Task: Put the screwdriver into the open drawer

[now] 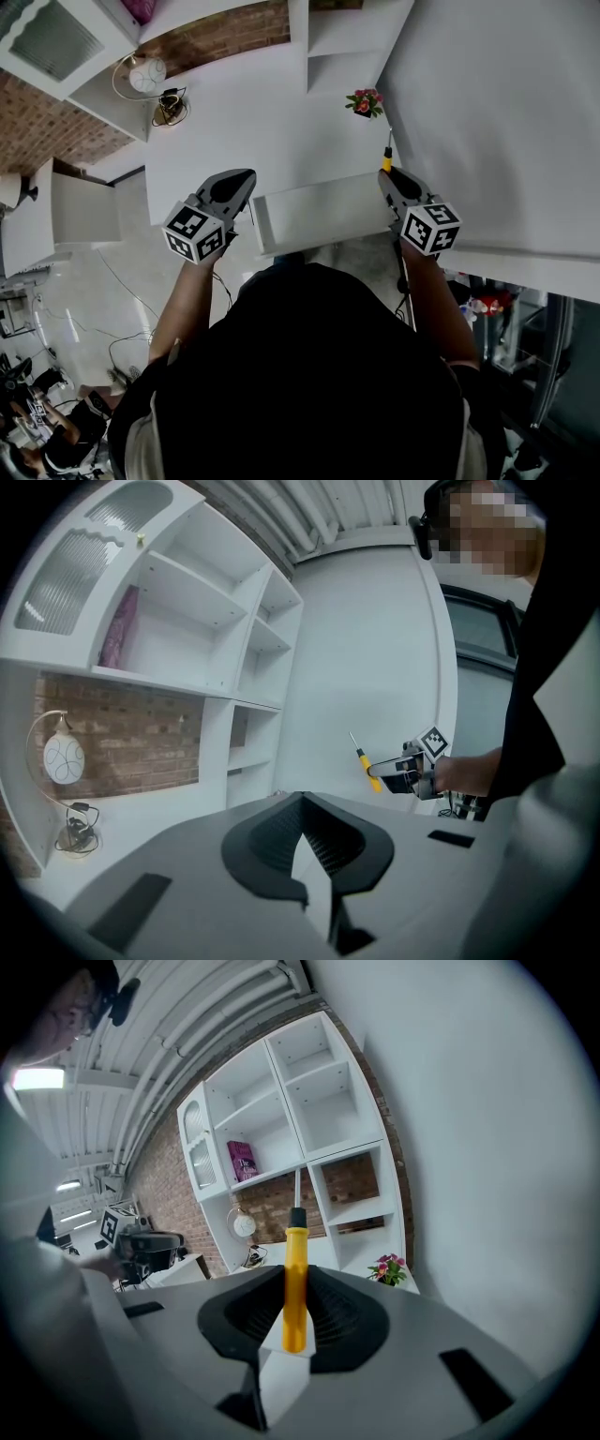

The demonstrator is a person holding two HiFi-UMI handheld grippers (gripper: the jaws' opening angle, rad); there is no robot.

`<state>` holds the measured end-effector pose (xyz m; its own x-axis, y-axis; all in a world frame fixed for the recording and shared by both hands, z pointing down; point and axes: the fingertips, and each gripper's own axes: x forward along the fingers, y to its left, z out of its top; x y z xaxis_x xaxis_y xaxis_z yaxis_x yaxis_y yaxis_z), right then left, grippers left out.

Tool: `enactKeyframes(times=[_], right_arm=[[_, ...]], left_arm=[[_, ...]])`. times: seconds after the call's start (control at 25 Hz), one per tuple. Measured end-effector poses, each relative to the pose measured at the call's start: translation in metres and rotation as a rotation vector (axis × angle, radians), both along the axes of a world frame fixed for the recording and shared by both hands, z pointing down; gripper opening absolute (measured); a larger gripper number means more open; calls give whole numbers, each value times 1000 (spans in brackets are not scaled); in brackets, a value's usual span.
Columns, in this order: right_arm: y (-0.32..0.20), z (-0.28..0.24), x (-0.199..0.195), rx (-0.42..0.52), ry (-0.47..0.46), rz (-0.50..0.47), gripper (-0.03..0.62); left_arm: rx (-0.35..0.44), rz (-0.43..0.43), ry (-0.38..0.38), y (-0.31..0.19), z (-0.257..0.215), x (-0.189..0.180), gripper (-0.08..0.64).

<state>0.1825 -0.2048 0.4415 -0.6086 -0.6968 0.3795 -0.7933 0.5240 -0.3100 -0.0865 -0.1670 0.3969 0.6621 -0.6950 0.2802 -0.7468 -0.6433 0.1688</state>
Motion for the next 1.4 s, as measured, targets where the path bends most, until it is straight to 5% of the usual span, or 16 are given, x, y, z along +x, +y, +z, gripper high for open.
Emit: enactKeyframes(times=[0.52, 1.4], right_arm=[[-8, 14, -3, -21, 12, -4, 84], [-15, 115, -16, -179, 130, -73, 83]], left_arm=[[-3, -5, -6, -5, 0, -5, 15], [-45, -34, -13, -19, 18, -20, 15]])
